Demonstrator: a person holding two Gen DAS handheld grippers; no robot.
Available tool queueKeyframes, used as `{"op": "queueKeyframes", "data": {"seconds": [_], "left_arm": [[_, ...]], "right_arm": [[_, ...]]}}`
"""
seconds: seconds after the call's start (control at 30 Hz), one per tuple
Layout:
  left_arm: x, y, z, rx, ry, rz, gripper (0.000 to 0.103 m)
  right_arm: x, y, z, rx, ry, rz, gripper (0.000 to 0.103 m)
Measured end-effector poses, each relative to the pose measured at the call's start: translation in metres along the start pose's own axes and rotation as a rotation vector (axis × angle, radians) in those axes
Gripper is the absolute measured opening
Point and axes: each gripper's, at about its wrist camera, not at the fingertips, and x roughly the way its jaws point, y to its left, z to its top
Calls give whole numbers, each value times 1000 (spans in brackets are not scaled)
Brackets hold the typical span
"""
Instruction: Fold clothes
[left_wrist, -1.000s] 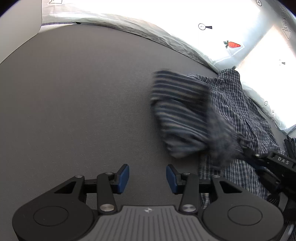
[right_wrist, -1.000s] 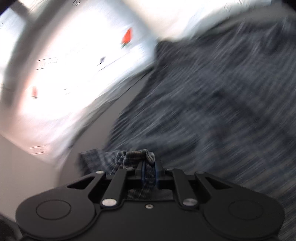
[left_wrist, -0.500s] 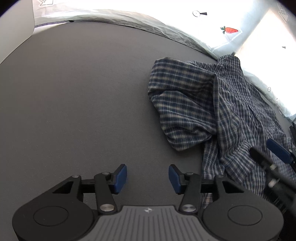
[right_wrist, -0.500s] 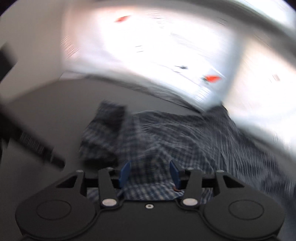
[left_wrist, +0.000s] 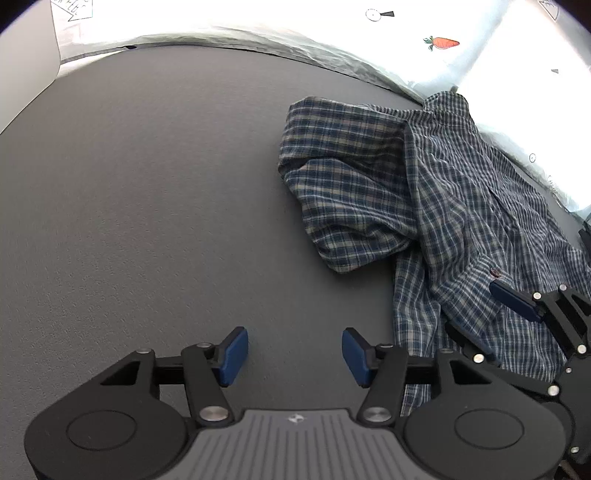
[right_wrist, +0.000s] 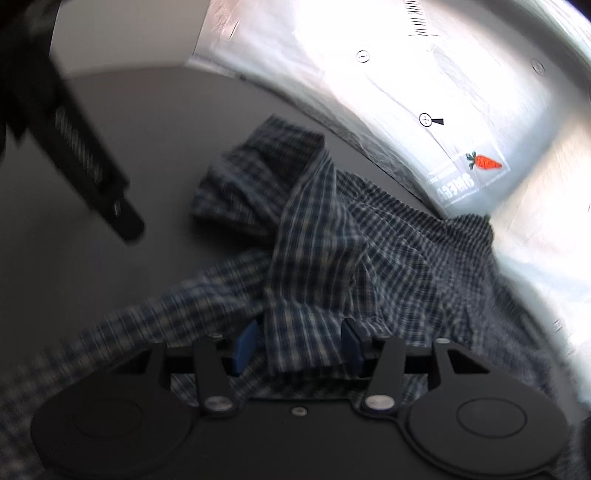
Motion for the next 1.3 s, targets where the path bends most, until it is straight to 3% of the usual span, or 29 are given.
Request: {"op": "queueKeyframes", "data": {"seconds": [0.1, 0.17, 0.7, 0.8, 0.97, 1.13, 1.3], "left_arm": [[0, 0, 0, -5, 1, -1, 58], [0, 1, -1, -6, 2, -2, 58], [0, -7, -3, 32, -3, 25, 60], [0, -9, -4, 39, -3, 34, 60], [1, -13, -3, 37, 4, 57, 60], [-2, -26, -8, 3, 22, 61, 60], [-5, -53, -15, 40, 18, 130, 60]], "right_arm": [[3, -3, -1, 16, 12, 0, 45], [5, -10, 0, 74, 22, 28, 36], [11, -35, -4, 348, 37, 115, 7], [9, -56, -7, 526, 15, 161, 5], [2, -111, -30, 936, -76, 309, 5], [4, -170, -80, 1393, -216, 495, 4], [11, -209, -131, 1679, -294, 555, 4]]}}
